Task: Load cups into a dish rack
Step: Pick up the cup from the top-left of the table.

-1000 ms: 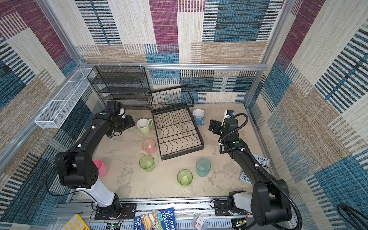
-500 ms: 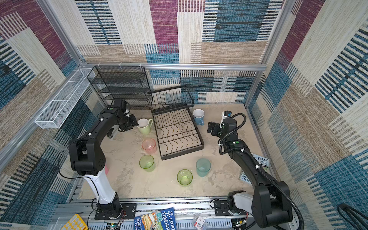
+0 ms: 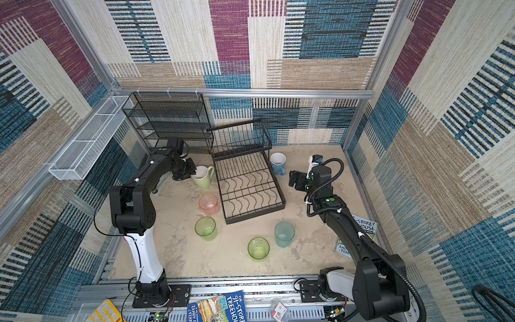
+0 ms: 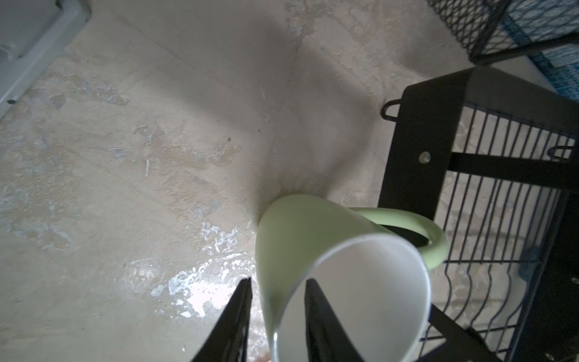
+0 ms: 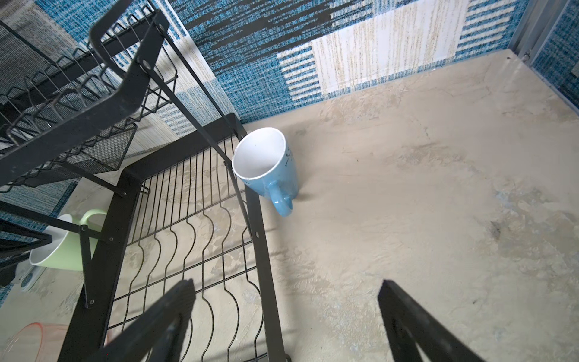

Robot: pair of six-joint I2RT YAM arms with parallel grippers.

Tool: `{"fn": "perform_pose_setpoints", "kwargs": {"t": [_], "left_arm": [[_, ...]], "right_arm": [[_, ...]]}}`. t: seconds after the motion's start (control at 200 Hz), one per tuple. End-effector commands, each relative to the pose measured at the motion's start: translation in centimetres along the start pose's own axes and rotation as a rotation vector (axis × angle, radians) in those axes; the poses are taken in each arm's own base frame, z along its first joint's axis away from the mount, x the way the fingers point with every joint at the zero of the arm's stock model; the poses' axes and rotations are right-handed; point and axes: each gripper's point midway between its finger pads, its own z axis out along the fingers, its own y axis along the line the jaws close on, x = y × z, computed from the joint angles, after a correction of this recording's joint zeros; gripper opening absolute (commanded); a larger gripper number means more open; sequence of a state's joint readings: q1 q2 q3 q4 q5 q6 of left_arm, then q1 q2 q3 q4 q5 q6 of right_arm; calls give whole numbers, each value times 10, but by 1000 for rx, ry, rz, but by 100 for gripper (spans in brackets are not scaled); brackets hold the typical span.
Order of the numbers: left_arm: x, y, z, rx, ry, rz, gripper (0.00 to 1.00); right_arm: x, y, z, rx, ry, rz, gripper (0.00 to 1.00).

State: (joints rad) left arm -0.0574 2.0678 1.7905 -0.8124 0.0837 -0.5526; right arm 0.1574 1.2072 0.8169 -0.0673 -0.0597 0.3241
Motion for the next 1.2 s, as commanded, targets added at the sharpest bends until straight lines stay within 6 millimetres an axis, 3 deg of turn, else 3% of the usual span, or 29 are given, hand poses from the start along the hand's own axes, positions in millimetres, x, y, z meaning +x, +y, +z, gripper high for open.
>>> {"fn": "perform_pose_setpoints", "kwargs": {"t": [0.0, 0.321, 0.666, 0.912, 1.197], "left_arm": [[0, 4, 4, -27, 1, -24, 27], [6, 9, 7, -55, 4, -11, 8], [17, 11, -25, 5, -86, 16, 1], [43, 14, -63, 86, -172, 36, 1], [67, 10, -131, 190, -359, 102, 1]], "right_arm": [[-11, 9, -4, -37, -40, 1, 95], [-14, 15, -9, -44, -45, 4, 95], [-17, 31, -20, -80, -50, 21, 95], [-5, 48, -29, -140, -17, 93, 95], [15, 73, -37, -232, 78, 190, 94]]}}
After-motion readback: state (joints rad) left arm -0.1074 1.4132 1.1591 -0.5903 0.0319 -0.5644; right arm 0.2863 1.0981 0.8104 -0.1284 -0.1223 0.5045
